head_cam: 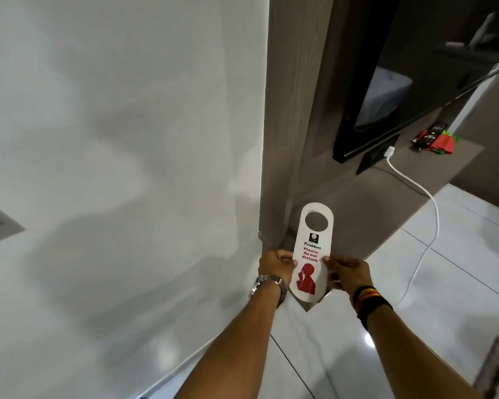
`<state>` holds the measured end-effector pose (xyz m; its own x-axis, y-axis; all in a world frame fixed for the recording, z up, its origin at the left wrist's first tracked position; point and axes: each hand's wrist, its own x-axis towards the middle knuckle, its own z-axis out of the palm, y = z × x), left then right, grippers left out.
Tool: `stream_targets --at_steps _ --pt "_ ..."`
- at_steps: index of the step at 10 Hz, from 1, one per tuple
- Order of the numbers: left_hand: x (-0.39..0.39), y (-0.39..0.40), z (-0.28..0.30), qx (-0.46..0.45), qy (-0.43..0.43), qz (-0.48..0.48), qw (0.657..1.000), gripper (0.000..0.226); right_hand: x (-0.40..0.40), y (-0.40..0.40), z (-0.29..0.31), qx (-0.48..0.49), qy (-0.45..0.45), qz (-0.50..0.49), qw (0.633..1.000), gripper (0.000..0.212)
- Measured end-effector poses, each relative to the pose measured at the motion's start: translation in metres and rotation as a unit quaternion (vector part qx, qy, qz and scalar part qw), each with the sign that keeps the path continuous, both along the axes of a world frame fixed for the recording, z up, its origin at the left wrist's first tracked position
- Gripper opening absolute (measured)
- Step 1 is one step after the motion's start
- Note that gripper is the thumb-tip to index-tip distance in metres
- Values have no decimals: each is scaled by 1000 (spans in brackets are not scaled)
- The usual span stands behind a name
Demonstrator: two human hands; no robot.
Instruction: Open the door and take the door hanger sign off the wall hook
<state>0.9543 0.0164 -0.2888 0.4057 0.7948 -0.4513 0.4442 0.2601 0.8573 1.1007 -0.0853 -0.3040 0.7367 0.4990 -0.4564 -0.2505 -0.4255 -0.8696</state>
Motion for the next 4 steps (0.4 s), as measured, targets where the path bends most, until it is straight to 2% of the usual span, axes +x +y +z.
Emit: stream_targets --at_steps 1,2,3,4 --pt "11 6 -13 -5 3 -36 999 21 14 15 -19 -30 1 -25 999 10" --pt "17 7 -27 25 9 -66 997 23 24 24 -32 -63 -20 -43 997 18" --pt "12 6 -37 107 55 -93 988 21 20 26 -35 -112 -88 -39 989 23" --pt "3 2 -39 267 86 -106 954 29 -1 28 -29 -143 -232 -28 962 19"
